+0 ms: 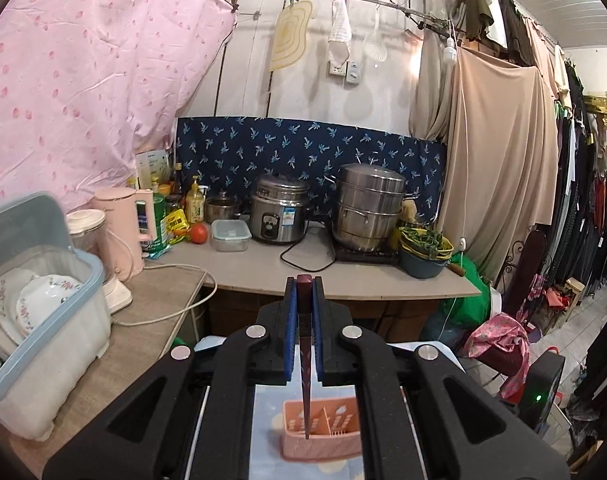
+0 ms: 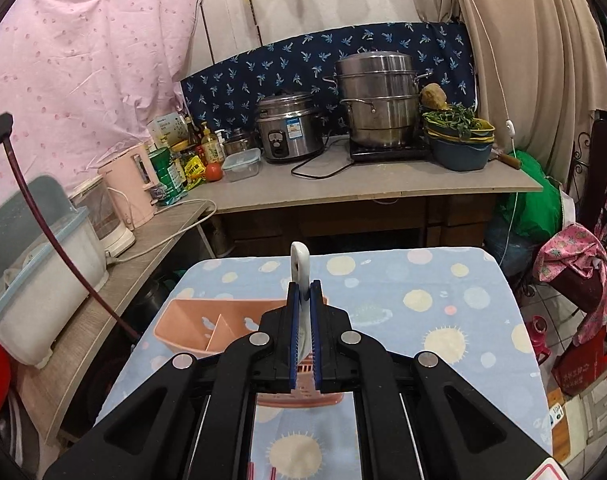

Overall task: Organize utensils
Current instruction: 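Lower the chopstick into the pink holder with the left gripper while the right gripper lowers the spoon in, then open both grippers and bring them back over the remaining chopsticks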

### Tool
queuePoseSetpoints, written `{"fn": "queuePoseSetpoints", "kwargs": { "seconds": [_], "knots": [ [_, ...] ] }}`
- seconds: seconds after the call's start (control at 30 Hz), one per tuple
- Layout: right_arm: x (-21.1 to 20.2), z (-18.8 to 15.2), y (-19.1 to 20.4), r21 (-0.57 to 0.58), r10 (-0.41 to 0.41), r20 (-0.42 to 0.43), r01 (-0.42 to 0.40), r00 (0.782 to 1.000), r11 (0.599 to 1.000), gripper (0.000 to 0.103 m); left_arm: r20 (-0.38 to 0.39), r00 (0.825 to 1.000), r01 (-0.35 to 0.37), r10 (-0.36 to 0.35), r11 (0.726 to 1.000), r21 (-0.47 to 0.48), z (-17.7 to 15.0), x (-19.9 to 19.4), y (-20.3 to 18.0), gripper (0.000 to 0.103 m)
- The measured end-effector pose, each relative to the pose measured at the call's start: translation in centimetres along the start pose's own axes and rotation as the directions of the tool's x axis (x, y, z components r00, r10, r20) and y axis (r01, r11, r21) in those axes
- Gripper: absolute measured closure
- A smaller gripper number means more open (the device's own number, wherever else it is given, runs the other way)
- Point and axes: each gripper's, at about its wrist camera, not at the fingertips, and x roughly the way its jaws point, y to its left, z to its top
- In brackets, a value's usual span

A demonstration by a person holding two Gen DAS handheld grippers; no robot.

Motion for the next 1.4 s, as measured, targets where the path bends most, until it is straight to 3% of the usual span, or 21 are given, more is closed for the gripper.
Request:
{"fn": "queuePoseSetpoints", "kwargs": {
  "seconds": [0.1,0.5,0.63,0.67,0.73,0.83,1.13,1.4],
  "knots": [
    [1.5,0.0,-0.2,0.011,0.002,-0.018,-0.002,1.0,1.0,0.098,0.012,1.0,-0.014,0.013,1.0,0.015,-0.2,2.1,-0.8,0.096],
    [5.8,-1.9,-0.2,0.005,-0.001,-0.101,0.001,0.995,1.0,0.098,-0.126,0.991,-0.04,0.04,0.999,0.005,-6.0,8.4,-0.3,0.096],
    [5.7,-2.5,-0.4,0.013,-0.013,-0.096,0.015,0.995,1.0,0.093,-0.172,0.984,-0.046,0.045,0.999,-0.005,-7.0,9.3,0.3,0.095],
    [5.5,-2.6,-0.5,0.014,-0.016,-0.091,0.017,0.996,1.0,0.092,-0.174,0.983,-0.053,0.051,0.999,-0.006,-7.2,9.2,0.4,0.093],
    [4.7,-2.6,-0.7,0.023,-0.012,-0.079,0.014,0.997,1.0,0.088,-0.175,0.983,-0.061,0.058,0.998,-0.011,-7.6,8.8,0.6,0.069],
    [2.9,-2.9,-0.9,0.039,0.0,-0.065,0.003,0.998,0.999,0.079,-0.166,0.984,-0.062,0.059,0.998,-0.014,-8.3,7.5,1.0,0.054],
    [-3.6,-6.3,-1.1,0.077,0.054,-0.049,-0.05,0.997,0.996,0.071,-0.214,0.974,-0.066,0.07,0.997,0.027,-12.1,2.8,1.2,0.045],
    [-8.9,-13.3,-0.1,0.032,0.016,-0.087,-0.013,0.996,0.999,0.065,-0.294,0.949,-0.103,0.116,0.993,0.057,-18.5,-2.2,2.3,0.041]
  ]
}}
